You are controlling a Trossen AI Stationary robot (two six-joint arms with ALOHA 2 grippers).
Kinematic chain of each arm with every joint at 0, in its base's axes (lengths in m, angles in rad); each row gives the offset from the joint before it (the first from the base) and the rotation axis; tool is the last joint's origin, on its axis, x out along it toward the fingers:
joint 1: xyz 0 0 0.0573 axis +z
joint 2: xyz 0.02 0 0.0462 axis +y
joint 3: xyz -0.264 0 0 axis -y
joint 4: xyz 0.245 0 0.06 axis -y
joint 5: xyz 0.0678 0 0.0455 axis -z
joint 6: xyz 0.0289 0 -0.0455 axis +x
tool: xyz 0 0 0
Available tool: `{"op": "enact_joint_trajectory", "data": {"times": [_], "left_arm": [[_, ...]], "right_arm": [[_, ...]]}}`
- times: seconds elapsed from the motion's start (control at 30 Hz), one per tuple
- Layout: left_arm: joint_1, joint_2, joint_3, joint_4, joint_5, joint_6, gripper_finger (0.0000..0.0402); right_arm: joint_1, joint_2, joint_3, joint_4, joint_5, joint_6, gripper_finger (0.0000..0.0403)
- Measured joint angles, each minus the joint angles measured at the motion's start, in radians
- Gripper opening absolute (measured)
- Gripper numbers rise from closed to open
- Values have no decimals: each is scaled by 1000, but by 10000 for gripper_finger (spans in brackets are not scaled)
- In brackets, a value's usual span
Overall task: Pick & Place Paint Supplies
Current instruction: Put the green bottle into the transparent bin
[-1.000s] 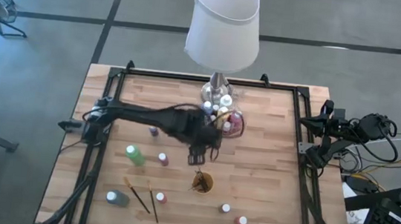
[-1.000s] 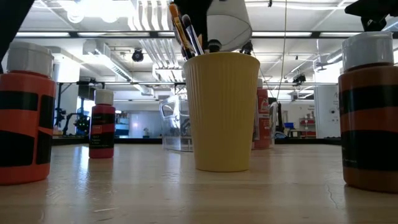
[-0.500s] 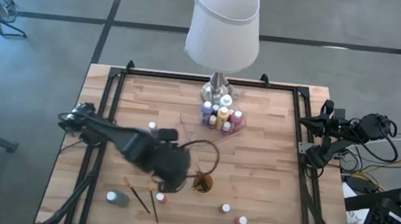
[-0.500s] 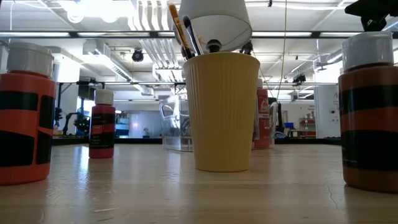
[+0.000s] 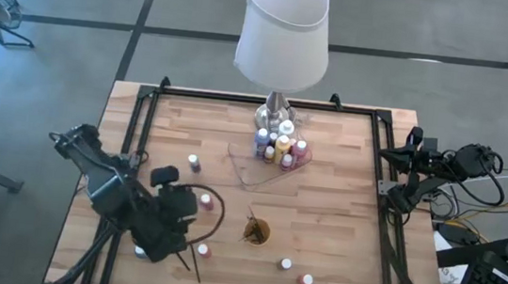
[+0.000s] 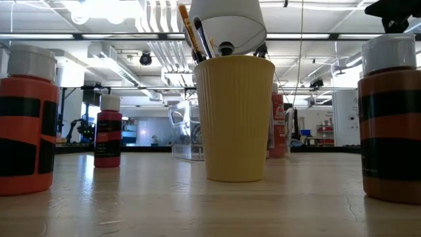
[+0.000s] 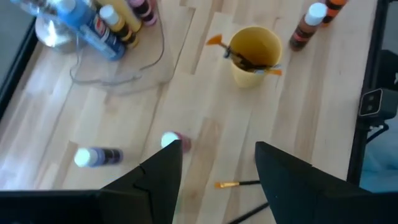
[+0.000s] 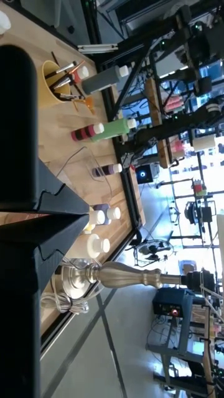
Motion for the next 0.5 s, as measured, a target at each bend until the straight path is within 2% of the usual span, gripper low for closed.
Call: {"op": "enact_joint_trajectory", "data": {"times": [0.5], "left_arm": [[-29, -99, -324, 0, 10, -278, 206]], "right_arm": [[0, 0, 0, 0, 0, 0, 8]]}}
